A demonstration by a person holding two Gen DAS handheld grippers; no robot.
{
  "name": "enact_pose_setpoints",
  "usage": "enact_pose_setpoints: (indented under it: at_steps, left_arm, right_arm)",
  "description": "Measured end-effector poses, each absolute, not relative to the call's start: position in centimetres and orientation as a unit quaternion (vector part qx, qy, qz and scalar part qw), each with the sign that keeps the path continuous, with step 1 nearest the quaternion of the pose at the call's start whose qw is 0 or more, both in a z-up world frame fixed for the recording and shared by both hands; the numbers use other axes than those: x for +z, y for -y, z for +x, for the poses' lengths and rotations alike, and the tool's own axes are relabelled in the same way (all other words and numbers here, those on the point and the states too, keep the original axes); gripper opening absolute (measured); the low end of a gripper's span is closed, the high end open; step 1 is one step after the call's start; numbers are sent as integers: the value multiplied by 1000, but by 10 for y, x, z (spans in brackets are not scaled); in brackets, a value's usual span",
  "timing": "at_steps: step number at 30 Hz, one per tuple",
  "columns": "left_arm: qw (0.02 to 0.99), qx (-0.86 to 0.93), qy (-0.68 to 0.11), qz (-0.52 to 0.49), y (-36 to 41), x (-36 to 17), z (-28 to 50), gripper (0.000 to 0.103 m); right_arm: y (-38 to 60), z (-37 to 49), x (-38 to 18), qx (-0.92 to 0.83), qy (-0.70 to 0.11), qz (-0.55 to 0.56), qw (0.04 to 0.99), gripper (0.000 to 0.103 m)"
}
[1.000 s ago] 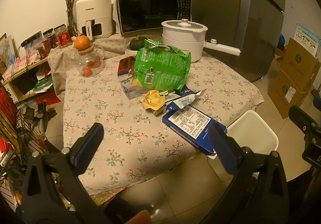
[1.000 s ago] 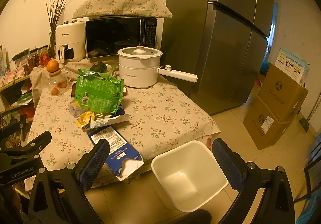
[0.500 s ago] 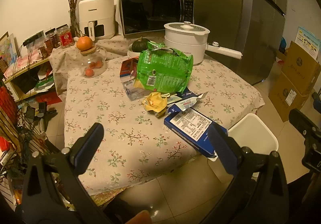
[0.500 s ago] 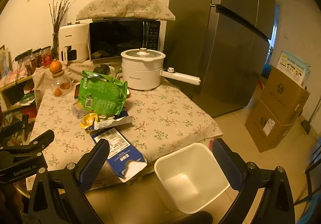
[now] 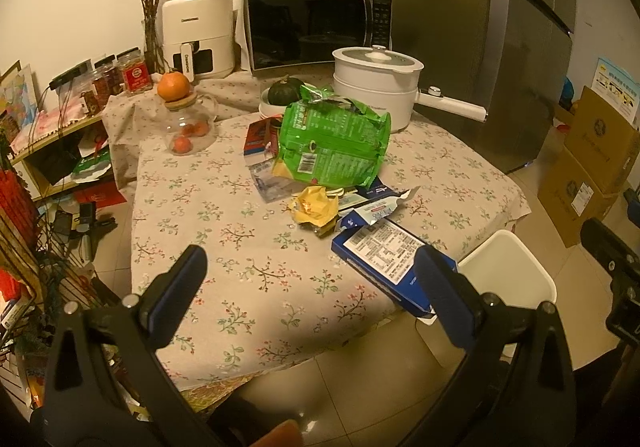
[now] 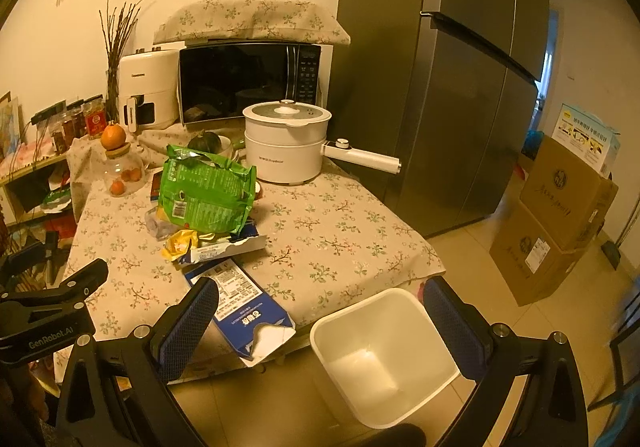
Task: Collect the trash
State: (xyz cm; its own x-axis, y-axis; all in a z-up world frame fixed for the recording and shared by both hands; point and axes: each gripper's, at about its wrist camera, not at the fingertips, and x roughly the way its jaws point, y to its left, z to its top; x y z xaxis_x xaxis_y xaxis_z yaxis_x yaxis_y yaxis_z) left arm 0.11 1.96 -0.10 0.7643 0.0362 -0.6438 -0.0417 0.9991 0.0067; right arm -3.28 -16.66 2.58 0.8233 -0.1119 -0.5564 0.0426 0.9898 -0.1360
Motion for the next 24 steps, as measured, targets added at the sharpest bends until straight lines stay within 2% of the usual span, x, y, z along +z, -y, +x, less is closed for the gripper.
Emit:
enact_pose_setpoints:
  at_steps: [24]
  left_arm:
    - [948,37,-317,-10,-27,15,4,103]
  right_arm:
    - [154,-27,39,-25,-262,-82,961,103]
